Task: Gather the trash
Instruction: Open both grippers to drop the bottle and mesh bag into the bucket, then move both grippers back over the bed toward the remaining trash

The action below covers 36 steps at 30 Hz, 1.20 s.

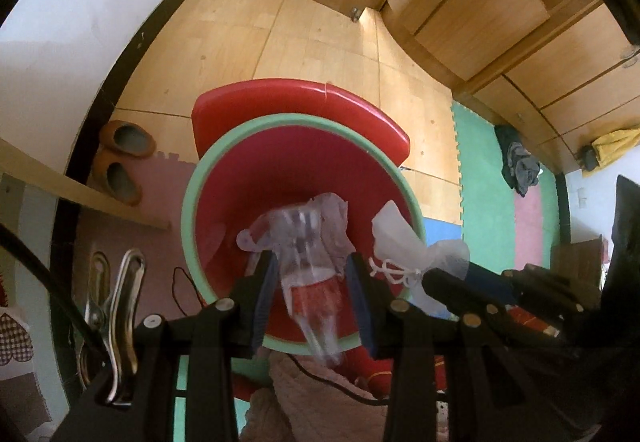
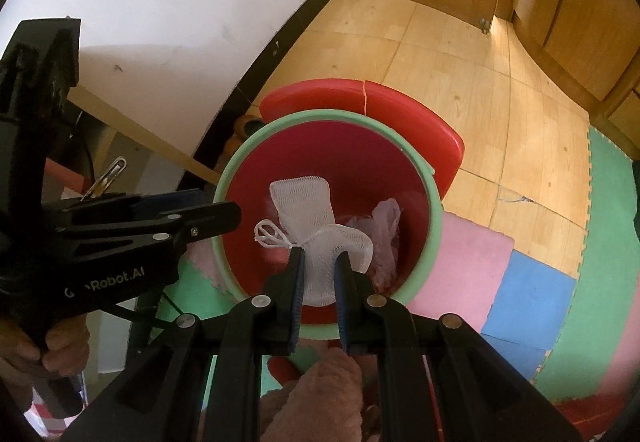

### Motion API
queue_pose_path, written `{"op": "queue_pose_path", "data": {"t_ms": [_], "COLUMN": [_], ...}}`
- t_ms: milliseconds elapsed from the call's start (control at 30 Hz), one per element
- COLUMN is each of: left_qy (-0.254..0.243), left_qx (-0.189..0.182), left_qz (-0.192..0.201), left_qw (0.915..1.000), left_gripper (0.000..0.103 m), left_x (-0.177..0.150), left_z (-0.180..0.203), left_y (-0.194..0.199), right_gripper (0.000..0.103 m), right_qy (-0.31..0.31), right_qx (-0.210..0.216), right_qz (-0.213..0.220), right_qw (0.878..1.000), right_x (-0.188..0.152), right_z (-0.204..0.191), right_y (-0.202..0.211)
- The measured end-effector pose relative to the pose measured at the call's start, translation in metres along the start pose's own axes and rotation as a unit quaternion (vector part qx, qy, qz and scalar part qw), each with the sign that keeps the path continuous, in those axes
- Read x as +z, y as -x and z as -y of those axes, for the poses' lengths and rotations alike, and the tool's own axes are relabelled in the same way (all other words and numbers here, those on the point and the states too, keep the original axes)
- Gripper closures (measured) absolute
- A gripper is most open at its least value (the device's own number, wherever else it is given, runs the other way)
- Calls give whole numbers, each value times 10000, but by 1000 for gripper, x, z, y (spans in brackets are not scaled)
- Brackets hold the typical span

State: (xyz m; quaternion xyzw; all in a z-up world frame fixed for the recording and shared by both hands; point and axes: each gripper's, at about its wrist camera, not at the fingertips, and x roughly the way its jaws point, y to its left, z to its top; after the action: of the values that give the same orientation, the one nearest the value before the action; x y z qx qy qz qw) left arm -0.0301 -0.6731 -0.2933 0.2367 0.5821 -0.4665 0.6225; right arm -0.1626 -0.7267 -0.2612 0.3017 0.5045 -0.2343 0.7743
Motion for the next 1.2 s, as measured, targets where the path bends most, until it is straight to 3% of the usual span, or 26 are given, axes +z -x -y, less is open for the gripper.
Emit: {"op": "queue_pose_path", "data": {"t_ms": [167, 400, 833, 967, 1200], "left_qy": [17, 126, 293, 369, 457], "left_qx": [85, 137, 142, 105, 113], "left_qz": [-35, -9, 127, 206, 442], "left_qw": [10000, 9998, 9994, 9990, 9979], "left_gripper": [61, 60, 60, 60, 60], "left_x": [2, 2, 1, 0, -6], "left_z": [-2, -5, -8, -9, -7], "left_y": [2, 9, 35, 49, 80], "right_gripper": [86, 69, 67, 60, 60], "right_qy": [-10, -13, 4, 15, 132], "right_qx": [-14, -72, -151, -151, -154], "right_qz": [28, 107, 247, 355, 512], "right_qw": [10000, 9999, 9996, 9993, 9985], "right_x": [3, 4, 8, 9, 10], "right_z": [-1, -3, -8, -13, -26], "right_y": [1, 3, 21, 33, 52]}}
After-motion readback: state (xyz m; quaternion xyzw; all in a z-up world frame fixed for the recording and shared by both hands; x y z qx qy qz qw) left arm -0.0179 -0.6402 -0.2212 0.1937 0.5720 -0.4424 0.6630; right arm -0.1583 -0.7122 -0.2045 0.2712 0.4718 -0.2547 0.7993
